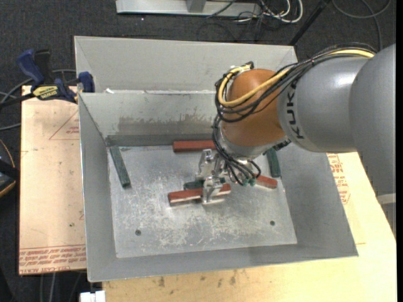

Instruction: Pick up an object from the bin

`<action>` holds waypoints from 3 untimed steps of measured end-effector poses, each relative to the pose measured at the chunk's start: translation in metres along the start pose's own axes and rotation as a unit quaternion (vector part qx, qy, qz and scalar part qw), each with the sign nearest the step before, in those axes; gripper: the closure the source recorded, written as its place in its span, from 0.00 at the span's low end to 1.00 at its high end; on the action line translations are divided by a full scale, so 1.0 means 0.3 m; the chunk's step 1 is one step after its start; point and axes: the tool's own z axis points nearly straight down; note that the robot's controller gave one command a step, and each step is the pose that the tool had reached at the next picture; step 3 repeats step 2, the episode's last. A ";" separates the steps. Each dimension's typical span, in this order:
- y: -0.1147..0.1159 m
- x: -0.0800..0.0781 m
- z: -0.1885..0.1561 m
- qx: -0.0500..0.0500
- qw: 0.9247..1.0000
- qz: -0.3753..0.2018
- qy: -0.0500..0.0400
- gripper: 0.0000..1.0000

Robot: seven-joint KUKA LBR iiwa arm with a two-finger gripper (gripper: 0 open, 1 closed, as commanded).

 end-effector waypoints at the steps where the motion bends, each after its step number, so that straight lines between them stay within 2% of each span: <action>1: 0.000 -0.001 -0.055 0.000 1.000 0.000 0.001 1.00; 2: 0.000 0.001 -0.126 0.000 1.000 0.000 0.002 1.00; 3: 0.000 0.001 -0.126 0.000 1.000 0.000 0.002 1.00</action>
Offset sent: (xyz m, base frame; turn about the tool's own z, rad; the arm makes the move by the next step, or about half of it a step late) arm -0.0001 0.0001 0.0142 0.0000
